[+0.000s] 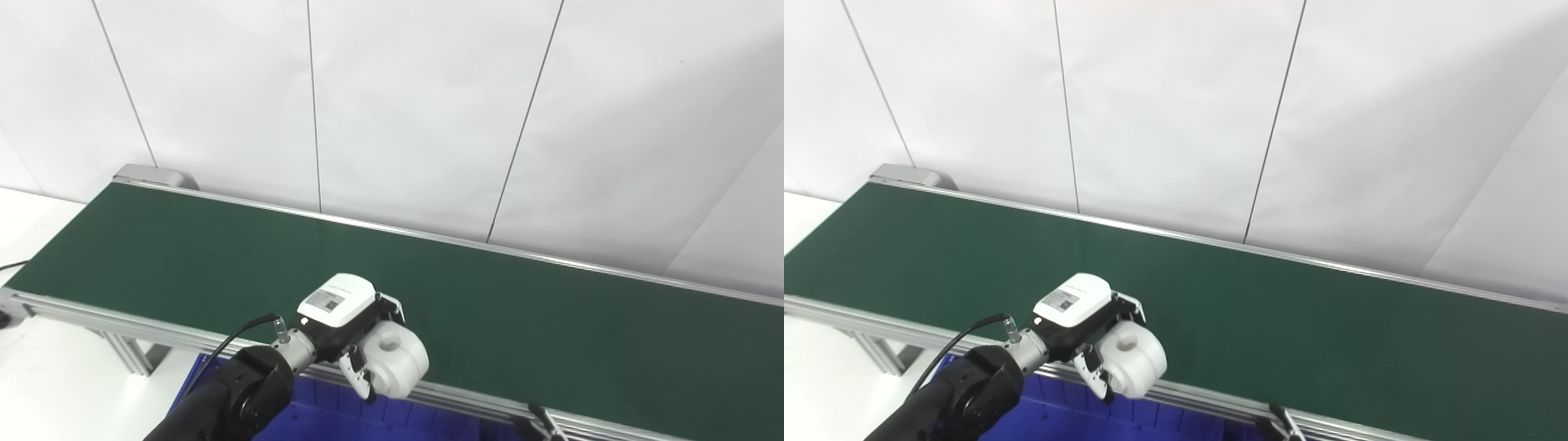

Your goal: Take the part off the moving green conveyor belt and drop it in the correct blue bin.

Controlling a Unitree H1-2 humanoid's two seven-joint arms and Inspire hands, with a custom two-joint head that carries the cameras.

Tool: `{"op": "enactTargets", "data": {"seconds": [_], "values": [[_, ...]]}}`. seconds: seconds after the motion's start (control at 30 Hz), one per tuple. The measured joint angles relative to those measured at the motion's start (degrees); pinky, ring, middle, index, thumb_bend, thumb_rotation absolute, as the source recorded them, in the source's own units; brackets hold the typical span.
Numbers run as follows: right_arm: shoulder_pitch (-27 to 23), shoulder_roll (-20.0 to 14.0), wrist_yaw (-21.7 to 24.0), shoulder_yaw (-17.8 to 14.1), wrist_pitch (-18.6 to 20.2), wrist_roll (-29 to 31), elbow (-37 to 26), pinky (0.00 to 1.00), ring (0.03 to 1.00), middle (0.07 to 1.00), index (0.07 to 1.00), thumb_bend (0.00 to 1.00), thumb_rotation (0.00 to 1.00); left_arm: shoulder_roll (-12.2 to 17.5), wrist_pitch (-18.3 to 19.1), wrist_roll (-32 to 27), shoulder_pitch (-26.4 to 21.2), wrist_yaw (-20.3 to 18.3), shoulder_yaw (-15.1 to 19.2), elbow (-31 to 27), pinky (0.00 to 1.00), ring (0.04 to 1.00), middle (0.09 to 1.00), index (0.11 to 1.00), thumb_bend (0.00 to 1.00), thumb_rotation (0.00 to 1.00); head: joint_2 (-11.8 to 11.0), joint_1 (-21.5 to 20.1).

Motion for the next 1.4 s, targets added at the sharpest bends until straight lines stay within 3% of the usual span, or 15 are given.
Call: {"op": "enactTargets", "data": {"seconds": [0.03, 0.1, 0.23, 0.47, 0.63, 0.87, 1.03, 1.17, 1.3, 1.37, 1.4], "values": [[-0.12, -0.13, 0.01, -0.15, 0.00, 0.06, -0.83, 0.81, 0.850, 0.918, 0.928, 0.84, 0.95, -0.01, 0.19, 0.26, 0.38, -0.76, 0.02, -0.76, 0.35, 0.418, 0.479, 0.491, 0.52, 0.00, 2.27, 0.70], [-0.30, -0.33, 0.01, -0.46, 0.00, 0.19, -2.38, 0.80, 0.843, 0.907, 0.923, 0.84, 0.95, -0.02, 0.70, 0.89, 1.14, -1.76, 0.11, -1.71, 0.35, 0.419, 0.479, 0.491, 0.52, 0.00, 3.08, 0.88], [-0.47, -0.67, -0.12, -0.62, 0.11, 0.26, -5.33, 0.77, 0.829, 0.895, 0.917, 0.85, 0.96, -0.27, 2.48, 1.61, 3.60, -4.61, 0.28, -3.52, 0.35, 0.422, 0.474, 0.492, 0.52, 0.00, 7.03, 0.62], [-0.69, -0.70, -0.28, -0.58, 2.38, -0.02, -9.07, 0.75, 0.828, 0.899, 0.913, 0.88, 0.96, -2.01, 5.11, 4.03, 7.78, -6.24, 0.50, -4.52, 0.37, 0.435, 0.486, 0.490, 0.52, 0.00, 8.80, 0.17], [-0.62, -0.73, -0.29, -0.64, 3.58, 0.00, -10.65, 0.76, 0.827, 0.902, 0.913, 0.90, 0.95, -1.96, 2.97, 9.73, 8.30, -1.57, -1.85, -0.98, 0.38, 0.417, 0.477, 0.492, 0.52, 0.00, 9.33, 0.27], [-0.23, -0.79, -0.30, -0.65, 4.99, -0.05, -11.13, 0.76, 0.827, 0.901, 0.916, 0.88, 0.95, -1.97, -0.80, 11.01, 8.29, 3.39, -2.90, 4.46, 0.41, 0.462, 0.528, 0.467, 0.52, 0.00, 9.41, -0.44], [-0.25, -0.79, -0.29, -0.64, 5.17, -0.02, -11.43, 0.76, 0.824, 0.897, 0.916, 0.88, 0.95, -2.19, -1.43, 12.26, 8.29, 6.42, -3.33, 5.95, 0.36, 0.410, 0.452, 0.500, 0.52, 0.00, 9.41, -0.53], [-0.25, -0.79, -0.27, -0.61, 5.18, -0.02, -11.42, 0.76, 0.825, 0.898, 0.915, 0.89, 0.95, -2.19, -1.74, 12.94, 8.28, 6.79, -3.98, 6.39, 0.36, 0.416, 0.452, 0.506, 0.52, 0.00, 9.15, -0.79], [-0.25, -0.78, -0.27, -0.57, 5.18, -0.04, -11.41, 0.76, 0.821, 0.895, 0.917, 0.88, 0.95, -2.14, -1.93, 12.79, 8.28, 5.77, -4.51, 6.12, 0.43, 0.502, 0.502, 0.483, 0.52, 0.00, 8.98, -0.88], [-0.25, -0.77, -0.28, -0.57, 5.18, -0.15, -11.41, 0.75, 0.820, 0.893, 0.917, 0.87, 0.95, -1.79, -1.93, 12.95, 8.28, 4.03, -5.10, 5.42, 0.48, 0.565, 0.592, 0.492, 0.52, 0.06, 8.97, -0.88], [-0.25, -0.78, -0.29, -0.56, 5.18, -0.21, -11.41, 0.75, 0.821, 0.898, 0.918, 0.87, 0.95, -1.59, -1.93, 13.22, 8.28, 3.23, -5.35, 5.05, 0.58, 0.681, 0.702, 0.632, 0.89, 0.32, 8.89, -0.88]]}}
